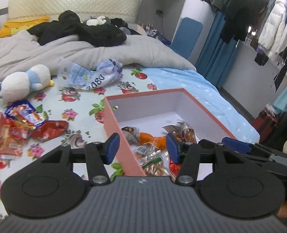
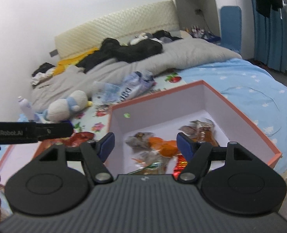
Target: Organize snacks
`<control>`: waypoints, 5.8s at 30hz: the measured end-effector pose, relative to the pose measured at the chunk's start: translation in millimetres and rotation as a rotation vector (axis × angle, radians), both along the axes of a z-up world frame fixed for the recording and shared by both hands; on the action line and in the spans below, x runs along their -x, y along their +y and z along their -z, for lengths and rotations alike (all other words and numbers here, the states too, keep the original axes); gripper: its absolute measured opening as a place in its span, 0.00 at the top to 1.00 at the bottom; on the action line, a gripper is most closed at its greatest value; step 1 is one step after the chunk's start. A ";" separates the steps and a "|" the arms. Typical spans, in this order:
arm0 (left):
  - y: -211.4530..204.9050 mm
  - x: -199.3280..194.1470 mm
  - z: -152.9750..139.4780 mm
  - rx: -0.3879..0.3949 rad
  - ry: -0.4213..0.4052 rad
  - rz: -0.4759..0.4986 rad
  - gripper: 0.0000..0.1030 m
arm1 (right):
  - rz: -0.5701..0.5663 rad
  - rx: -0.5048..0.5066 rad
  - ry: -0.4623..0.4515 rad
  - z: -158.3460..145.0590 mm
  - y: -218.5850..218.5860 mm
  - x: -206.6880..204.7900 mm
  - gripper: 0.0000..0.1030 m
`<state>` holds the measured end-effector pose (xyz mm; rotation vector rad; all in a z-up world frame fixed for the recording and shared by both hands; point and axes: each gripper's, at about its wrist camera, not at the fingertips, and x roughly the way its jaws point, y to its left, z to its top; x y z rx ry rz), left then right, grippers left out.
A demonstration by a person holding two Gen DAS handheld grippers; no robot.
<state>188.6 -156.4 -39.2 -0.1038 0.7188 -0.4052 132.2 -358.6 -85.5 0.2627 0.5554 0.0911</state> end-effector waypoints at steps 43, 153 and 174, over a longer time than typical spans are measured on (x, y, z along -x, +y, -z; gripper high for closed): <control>197.0 158.5 46.9 0.041 0.054 -0.348 0.38 | -0.309 0.001 -0.011 15.5 160.3 81.4 0.30; 172.7 29.1 92.1 0.034 0.072 -0.326 0.95 | -0.204 0.090 0.030 58.8 153.6 -39.5 0.91; 187.7 56.5 163.8 -0.026 0.270 -0.329 0.81 | -0.229 -0.004 0.241 127.1 158.7 -31.2 0.48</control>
